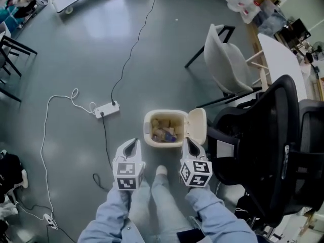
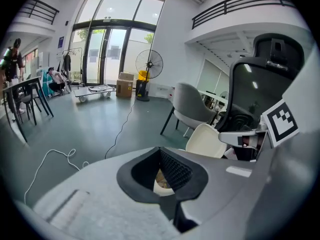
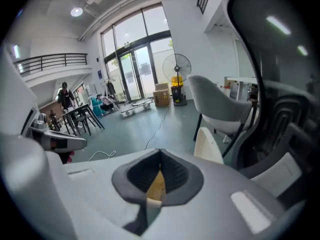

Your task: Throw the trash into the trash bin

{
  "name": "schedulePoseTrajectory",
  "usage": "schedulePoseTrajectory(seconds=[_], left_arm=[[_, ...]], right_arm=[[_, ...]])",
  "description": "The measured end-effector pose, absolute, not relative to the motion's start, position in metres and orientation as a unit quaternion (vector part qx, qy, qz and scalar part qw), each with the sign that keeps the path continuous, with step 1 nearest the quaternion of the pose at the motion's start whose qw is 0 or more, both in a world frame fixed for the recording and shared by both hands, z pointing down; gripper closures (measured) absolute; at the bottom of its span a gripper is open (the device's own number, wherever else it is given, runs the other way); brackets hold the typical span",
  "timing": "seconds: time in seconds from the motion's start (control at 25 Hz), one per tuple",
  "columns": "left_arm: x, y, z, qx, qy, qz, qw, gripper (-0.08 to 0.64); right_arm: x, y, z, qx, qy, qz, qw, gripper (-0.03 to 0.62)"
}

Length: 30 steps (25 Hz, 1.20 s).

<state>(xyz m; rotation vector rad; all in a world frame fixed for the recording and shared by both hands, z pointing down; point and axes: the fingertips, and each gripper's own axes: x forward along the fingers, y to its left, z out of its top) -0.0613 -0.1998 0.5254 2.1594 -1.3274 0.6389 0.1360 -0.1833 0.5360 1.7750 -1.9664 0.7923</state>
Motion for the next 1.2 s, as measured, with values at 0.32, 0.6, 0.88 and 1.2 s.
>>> schedulePoseTrajectory(seconds=[0.32,0.6,0.88,1.2], left_arm=[[-0.05,-0.198,0.415,0.834,-0.468,0.209,0.205,0.56],[-0.054,-0.197,0.34,0.818,-0.506,0.139,0.234,0.56],[-0.059,-0.201,0.312,0.824,-0.512,0.129,0.207,0.56],[-0.066,-0.189,0.307,0.819,-0.521,0.125,0.205,0.56]], right_arm=[[0.172,-0.166,0.4,0.648,-0.706,0.224,0.177,0.589],[0.202,-0.145,0.327,0.7,-0.672,0.207,0.124,0.589],[0.209,-0.135,0.303,0.714,-0.663,0.198,0.107,0.589],[0.197,-0.125,0.294,0.706,-0.675,0.185,0.11,0.589]])
